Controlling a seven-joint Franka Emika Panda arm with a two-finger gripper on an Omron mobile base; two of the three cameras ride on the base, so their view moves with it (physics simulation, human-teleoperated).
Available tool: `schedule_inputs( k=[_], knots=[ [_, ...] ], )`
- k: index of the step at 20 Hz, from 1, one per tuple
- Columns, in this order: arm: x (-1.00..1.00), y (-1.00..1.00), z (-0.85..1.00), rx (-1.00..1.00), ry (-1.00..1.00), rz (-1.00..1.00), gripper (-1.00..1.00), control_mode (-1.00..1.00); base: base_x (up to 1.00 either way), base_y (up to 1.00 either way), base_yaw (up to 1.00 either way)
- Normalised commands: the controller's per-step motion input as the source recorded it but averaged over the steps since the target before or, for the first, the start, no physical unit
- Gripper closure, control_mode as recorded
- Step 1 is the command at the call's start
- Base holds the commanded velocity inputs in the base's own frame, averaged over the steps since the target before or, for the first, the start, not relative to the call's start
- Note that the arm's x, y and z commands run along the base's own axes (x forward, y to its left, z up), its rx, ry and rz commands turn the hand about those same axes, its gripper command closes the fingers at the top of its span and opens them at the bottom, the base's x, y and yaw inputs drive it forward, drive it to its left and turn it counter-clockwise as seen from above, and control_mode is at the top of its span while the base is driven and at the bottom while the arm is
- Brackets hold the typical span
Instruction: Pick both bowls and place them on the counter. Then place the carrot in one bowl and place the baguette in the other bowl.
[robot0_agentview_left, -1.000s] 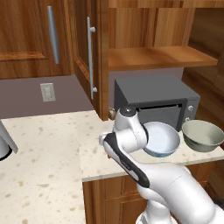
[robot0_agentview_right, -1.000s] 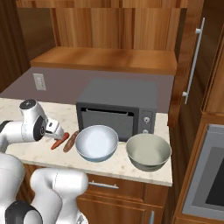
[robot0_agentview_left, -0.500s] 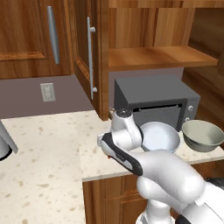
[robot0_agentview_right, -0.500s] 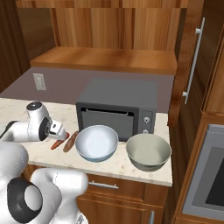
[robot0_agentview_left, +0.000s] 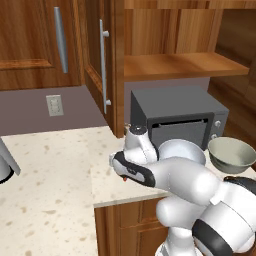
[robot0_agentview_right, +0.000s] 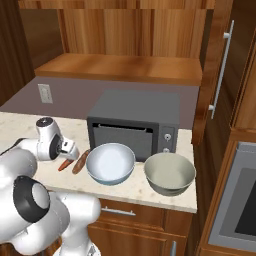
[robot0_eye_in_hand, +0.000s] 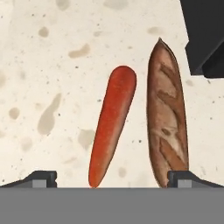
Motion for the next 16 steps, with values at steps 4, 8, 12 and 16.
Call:
schedule_inputs(
  k=[4, 8, 12, 16],
  knots=[
    [0.25, 0.04, -0.20, 0.00, 0.00, 0.00, -1.00, -1.00, 0.00, 0.00, 0.00],
    [0.25, 0.04, -0.24, 0.00, 0.03, 0.00, -1.00, -1.00, 0.00, 0.00, 0.00],
    [0.24, 0.03, -0.25, 0.00, 0.02, 0.00, -1.00, -1.00, 0.00, 0.00, 0.00],
    [0.24, 0.07, -0.20, 0.00, 0.00, 0.00, -1.00, -1.00, 0.00, 0.00, 0.00]
  ],
)
